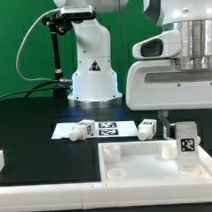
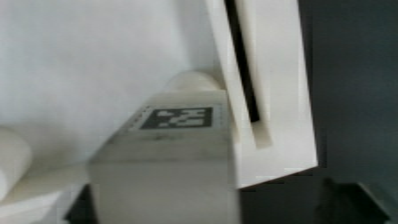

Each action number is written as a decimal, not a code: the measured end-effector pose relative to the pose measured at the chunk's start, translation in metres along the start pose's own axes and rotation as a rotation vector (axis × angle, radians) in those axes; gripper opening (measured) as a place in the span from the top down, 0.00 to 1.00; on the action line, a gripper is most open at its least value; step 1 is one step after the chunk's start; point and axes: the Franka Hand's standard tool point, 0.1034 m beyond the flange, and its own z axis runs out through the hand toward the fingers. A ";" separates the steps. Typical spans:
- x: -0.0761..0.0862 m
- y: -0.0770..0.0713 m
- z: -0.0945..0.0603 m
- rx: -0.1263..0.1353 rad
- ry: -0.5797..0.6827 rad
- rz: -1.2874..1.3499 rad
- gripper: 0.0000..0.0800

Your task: Assemble one leg

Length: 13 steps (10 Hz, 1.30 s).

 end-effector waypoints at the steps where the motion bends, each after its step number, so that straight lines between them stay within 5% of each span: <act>1: 0.000 0.000 0.000 0.000 0.000 0.068 0.45; 2: 0.000 0.000 0.000 0.000 -0.001 0.136 0.64; 6: 0.000 0.003 0.003 -0.002 0.005 0.554 0.64; 10: 0.001 0.010 0.005 0.030 -0.066 1.271 0.64; 13: -0.001 0.011 0.005 0.026 -0.070 1.189 0.62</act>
Offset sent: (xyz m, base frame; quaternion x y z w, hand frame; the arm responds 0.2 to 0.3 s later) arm 0.0000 0.0000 0.0000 0.0000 0.0000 0.1296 0.9916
